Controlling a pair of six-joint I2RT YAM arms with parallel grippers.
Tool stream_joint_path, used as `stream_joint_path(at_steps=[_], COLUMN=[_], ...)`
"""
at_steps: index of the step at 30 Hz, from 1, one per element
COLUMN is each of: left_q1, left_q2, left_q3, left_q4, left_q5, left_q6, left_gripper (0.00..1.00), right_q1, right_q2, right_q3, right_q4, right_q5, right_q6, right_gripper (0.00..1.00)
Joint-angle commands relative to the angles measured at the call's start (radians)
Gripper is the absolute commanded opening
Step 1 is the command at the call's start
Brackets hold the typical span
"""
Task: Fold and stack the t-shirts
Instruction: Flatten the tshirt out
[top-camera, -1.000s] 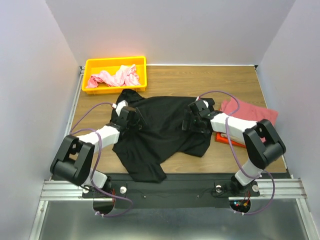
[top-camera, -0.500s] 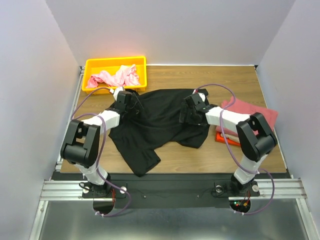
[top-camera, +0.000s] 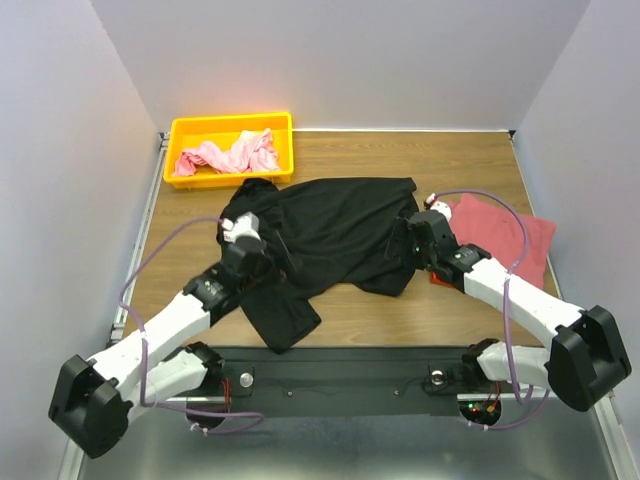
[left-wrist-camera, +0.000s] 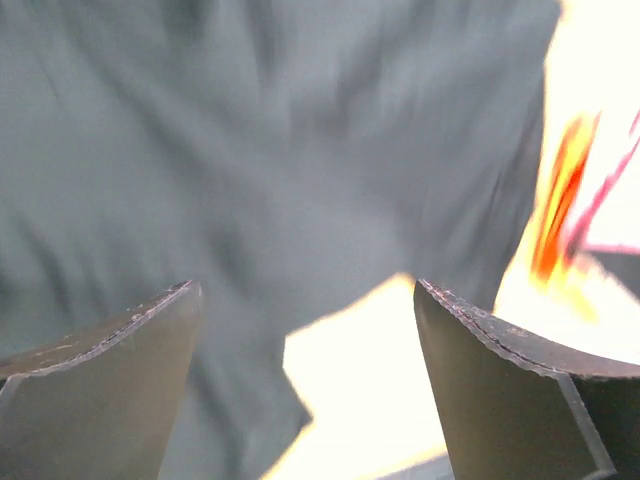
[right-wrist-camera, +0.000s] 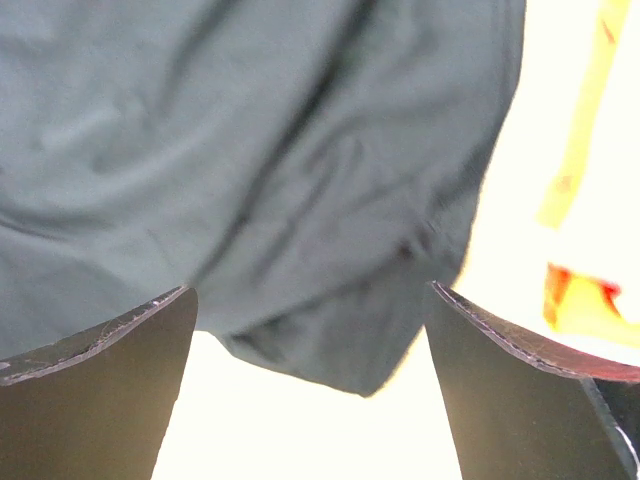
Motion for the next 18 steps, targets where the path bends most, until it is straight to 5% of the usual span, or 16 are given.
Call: stream_joint_path(at_steps=[1,6,18], left_q1=[-0.12,-0.281,-0.33], left_q2=[-0.077,-0.117,0.061], left_q3=[-0.099,-0.15,-0.098], left_q4=[-0.214,-0.4,-0.5], left_q5=[0.06,0.099,0.208], left_q6=[-0.121,-0.248,-0.222], left_gripper=[0.99,0.98,0.79], right_q1=[0.003,0.002,0.003], right_q2=[-0.037,-0.047,-0.027], right_q3=[-0.03,-0.043,-0.034], right_q4=[-0.011,-0.019,-0.031], right_q5=[0.0,0.006,0.039], right_q6=[0.036,0.039,0.014], right_gripper=[1.0,1.0,1.0])
